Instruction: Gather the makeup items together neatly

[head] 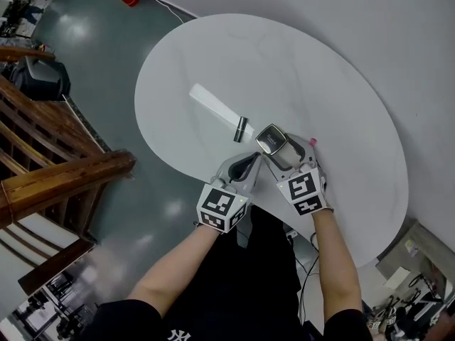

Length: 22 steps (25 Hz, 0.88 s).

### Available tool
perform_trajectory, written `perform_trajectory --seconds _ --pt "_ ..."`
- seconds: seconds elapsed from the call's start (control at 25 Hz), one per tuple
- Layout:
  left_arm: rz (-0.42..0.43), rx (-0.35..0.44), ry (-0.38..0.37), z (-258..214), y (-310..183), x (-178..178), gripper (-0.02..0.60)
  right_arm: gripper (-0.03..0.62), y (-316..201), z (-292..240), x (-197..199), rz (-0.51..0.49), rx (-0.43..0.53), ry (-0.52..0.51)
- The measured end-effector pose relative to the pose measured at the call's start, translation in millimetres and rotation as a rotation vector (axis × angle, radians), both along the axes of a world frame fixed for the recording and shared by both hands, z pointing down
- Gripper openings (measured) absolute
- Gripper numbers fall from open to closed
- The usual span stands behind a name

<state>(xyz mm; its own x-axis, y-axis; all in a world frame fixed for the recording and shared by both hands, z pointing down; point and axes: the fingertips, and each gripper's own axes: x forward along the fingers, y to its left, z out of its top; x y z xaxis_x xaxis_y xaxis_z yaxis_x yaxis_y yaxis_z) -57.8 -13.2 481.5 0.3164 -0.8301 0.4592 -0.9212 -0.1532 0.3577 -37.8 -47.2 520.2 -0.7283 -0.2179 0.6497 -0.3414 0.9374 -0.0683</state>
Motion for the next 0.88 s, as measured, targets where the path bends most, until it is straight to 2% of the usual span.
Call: perform_trajectory --seconds 0.36,0.88 --pt "-0.055 -0.01 0.005 10 11 -23 0.008 0.299 15 26 -25 -0.188 0.012 0.044" --pt "-0.094 -0.015 0.008 14 10 -27 0.008 0.299 8 45 -26 -0.389 0.119 0.153"
